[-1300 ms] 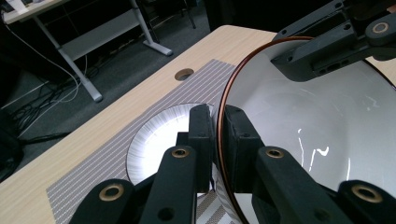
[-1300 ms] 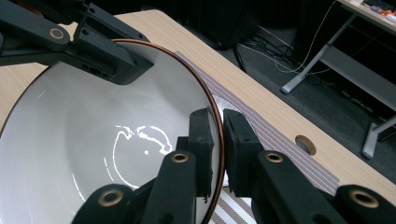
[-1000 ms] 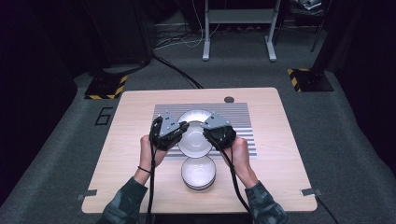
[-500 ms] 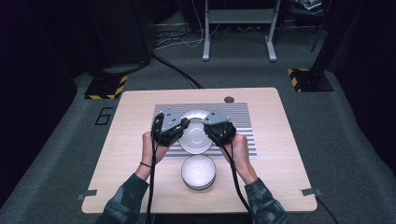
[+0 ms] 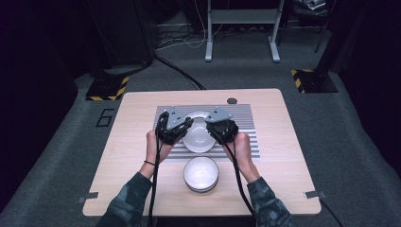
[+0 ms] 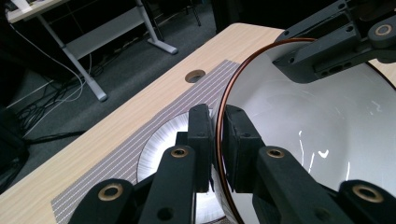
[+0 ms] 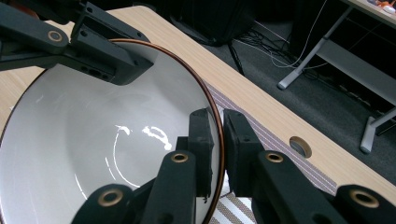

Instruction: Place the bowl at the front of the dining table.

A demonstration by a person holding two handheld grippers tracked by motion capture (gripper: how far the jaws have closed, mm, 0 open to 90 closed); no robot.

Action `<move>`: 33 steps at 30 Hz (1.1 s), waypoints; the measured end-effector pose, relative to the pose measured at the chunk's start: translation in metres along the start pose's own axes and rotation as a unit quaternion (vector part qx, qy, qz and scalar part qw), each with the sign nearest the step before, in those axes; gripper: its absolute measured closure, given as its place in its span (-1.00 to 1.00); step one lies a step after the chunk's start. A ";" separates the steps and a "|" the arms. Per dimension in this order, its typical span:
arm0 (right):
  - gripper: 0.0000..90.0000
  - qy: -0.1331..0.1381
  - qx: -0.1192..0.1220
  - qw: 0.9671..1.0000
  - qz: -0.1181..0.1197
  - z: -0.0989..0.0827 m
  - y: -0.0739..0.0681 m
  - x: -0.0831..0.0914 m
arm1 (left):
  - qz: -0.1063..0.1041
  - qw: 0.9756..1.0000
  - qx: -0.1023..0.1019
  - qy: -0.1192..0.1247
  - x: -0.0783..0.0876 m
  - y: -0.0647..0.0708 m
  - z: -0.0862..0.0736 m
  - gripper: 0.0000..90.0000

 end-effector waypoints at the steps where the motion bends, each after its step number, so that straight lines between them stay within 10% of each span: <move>1: 0.82 0.001 -0.001 1.000 0.001 0.000 0.001 -0.001 | 0.001 1.000 -0.002 0.001 -0.001 0.000 0.000 0.82; 33: 0.81 -0.008 -0.022 1.000 0.001 -0.003 0.017 -0.025 | 0.009 1.000 -0.010 -0.008 -0.027 -0.008 -0.006 0.82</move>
Point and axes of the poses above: each handheld gripper's, and its own axes: x roughly backward along the jaws, z roughly out of its top, y roughly to its right, the point moved 5 cm from there along -x, roughly forward along the jaws, and after that the axes turned 13 degrees about z, right-handed, at the moved point
